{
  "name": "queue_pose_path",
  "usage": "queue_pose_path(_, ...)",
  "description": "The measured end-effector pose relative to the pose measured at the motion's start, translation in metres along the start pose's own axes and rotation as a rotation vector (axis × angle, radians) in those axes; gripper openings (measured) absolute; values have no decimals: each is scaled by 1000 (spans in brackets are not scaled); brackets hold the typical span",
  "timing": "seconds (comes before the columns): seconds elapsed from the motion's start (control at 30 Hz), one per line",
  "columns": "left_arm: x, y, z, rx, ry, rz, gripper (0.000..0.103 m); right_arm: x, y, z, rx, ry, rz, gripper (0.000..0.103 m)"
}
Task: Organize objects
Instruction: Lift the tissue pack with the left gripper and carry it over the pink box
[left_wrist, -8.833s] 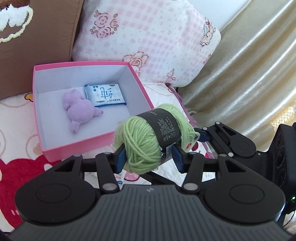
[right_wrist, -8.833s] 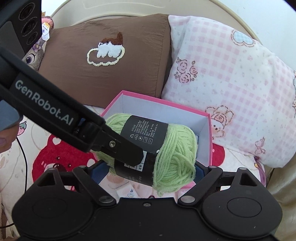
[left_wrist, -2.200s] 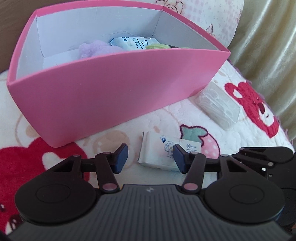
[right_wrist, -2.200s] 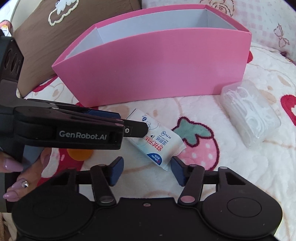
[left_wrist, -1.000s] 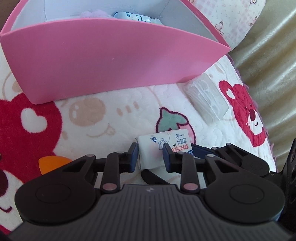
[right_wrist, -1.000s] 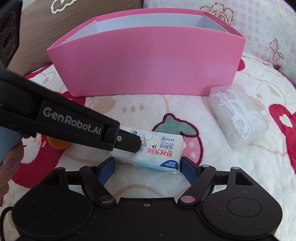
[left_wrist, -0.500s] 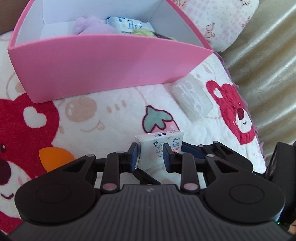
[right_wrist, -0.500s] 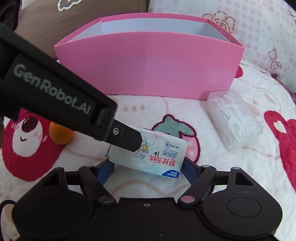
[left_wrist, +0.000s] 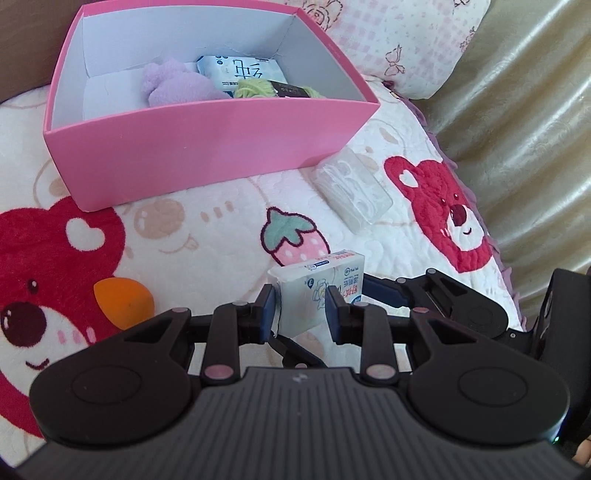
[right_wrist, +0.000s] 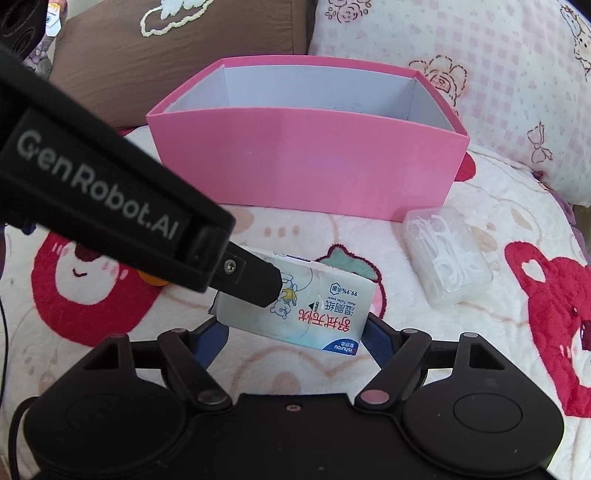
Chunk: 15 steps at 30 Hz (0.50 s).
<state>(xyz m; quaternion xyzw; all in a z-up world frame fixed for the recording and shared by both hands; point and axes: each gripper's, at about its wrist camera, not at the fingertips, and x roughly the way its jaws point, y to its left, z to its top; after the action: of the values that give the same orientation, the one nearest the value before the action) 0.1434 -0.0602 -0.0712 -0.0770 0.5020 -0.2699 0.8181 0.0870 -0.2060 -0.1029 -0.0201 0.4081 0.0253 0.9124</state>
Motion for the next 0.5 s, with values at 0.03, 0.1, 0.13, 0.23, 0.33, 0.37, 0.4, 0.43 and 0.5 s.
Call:
queue_pose_path(0.03,-3,-2,-1,3,1,0,28,-4,3,0,4,5,5,82)
queue_pose_path(0.1,-8,-5,-2,2,2,-3,28,-7,3,2,12,12,13,82)
queue_pose_path(0.13,-11,-6,-2,5,3,-6,28,-6,2,4,14,13,15,82)
queue_pose_path(0.23,-18,-11,-2,6,7,-15,28,-12,2,5,4,14,8,82)
queue_pose_path(0.33,-25,-16,-2,7,6,-13,28,-18,3,8,-6,15,7,82)
queue_pose_path(0.37,-28,-17,-2,8,4,-12,28,-21,3,9,-7,16,7,82)
queue_pose_path(0.4,-30,-18,-1,8,2,-11,28,-24,4,10,-9,17,8,82)
queue_pose_path(0.43,-33,-19,-1,5,3,-9,28,-26,4,12,-11,18,13,82)
queue_pose_path(0.5,-39,-20,0,2,7,-8,28,-31,5,15,-17,21,24,82)
